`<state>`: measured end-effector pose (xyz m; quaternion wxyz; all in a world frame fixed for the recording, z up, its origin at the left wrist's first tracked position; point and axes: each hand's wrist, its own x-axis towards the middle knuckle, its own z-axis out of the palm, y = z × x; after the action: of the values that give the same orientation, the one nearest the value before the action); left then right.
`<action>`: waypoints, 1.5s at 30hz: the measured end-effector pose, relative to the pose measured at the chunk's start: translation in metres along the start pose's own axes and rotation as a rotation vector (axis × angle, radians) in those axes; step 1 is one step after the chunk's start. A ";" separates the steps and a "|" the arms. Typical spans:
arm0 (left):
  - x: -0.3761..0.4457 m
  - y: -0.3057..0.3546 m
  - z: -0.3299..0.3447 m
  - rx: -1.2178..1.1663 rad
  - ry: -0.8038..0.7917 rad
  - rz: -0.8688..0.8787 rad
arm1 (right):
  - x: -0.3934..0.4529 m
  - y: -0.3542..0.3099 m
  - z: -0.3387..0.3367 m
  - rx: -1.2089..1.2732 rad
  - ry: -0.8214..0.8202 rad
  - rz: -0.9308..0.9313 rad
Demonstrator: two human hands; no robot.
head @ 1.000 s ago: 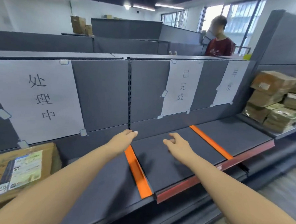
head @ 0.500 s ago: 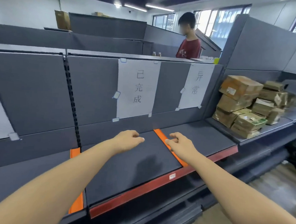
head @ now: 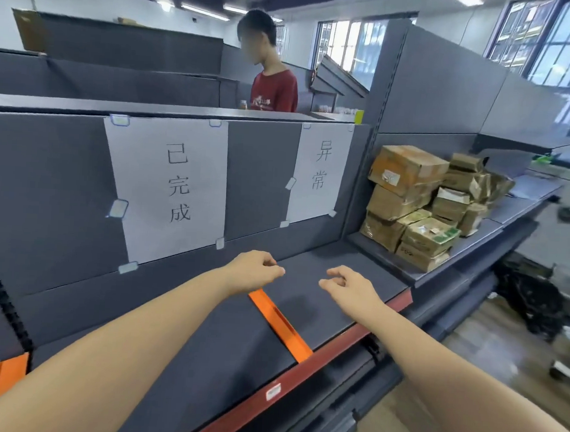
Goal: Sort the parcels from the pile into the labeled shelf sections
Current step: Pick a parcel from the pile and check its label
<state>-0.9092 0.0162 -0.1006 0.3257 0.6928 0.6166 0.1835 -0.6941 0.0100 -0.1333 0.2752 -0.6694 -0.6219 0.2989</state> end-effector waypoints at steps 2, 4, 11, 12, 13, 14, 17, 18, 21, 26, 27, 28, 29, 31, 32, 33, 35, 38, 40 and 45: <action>0.027 0.014 0.000 -0.007 -0.001 0.024 | 0.021 0.004 -0.013 0.004 0.023 0.012; 0.054 0.027 0.002 -0.014 -0.007 0.049 | 0.040 0.008 -0.026 0.009 0.045 0.024; 0.128 0.067 0.028 -0.018 -0.045 0.103 | 0.086 0.038 -0.063 0.034 0.076 0.090; 0.136 0.073 0.033 -0.014 -0.048 0.107 | 0.091 0.043 -0.069 0.034 0.078 0.091; 0.143 0.078 0.038 -0.012 -0.051 0.110 | 0.098 0.048 -0.074 0.032 0.079 0.092; 0.149 0.083 0.042 -0.010 -0.056 0.109 | 0.104 0.052 -0.080 0.032 0.080 0.092; 0.168 0.100 0.056 -0.012 -0.069 0.097 | 0.126 0.066 -0.098 0.049 0.087 0.082; 0.175 0.107 0.062 -0.010 -0.065 0.091 | 0.134 0.071 -0.104 0.055 0.087 0.080; 0.195 0.131 0.079 0.004 -0.039 0.075 | 0.156 0.091 -0.126 0.075 0.075 0.064; 0.234 0.182 0.117 -0.035 0.026 0.051 | 0.196 0.129 -0.182 0.072 0.053 0.014; 0.242 0.194 0.125 -0.043 0.037 0.053 | 0.204 0.136 -0.196 0.063 0.051 0.004; 0.251 0.205 0.132 -0.049 0.046 0.054 | 0.213 0.143 -0.211 0.058 0.049 -0.005; 0.259 0.217 0.139 -0.058 0.058 0.053 | 0.221 0.150 -0.225 0.058 0.044 -0.006; 0.273 0.239 0.153 -0.072 0.088 0.043 | 0.235 0.165 -0.253 0.054 0.031 -0.001; 0.279 0.249 0.160 -0.073 0.106 0.035 | 0.242 0.172 -0.265 0.048 0.023 -0.005; 0.284 0.258 0.166 -0.072 0.122 0.027 | 0.248 0.179 -0.276 0.043 0.015 -0.010; 0.296 0.274 0.176 -0.055 0.147 0.011 | 0.258 0.192 -0.295 0.045 -0.003 -0.023; 0.316 0.295 0.185 -0.054 0.188 -0.029 | 0.277 0.209 -0.316 0.060 -0.007 -0.039; 0.330 0.307 0.185 -0.051 0.219 -0.045 | 0.292 0.217 -0.328 0.061 -0.014 -0.046; 0.368 0.327 0.180 -0.109 0.339 -0.053 | 0.330 0.227 -0.354 0.089 0.008 -0.094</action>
<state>-0.4877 0.3252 -0.0633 0.2592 0.6168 0.6698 0.3221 -0.2639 0.3233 -0.0832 0.3211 -0.6275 -0.6378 0.3104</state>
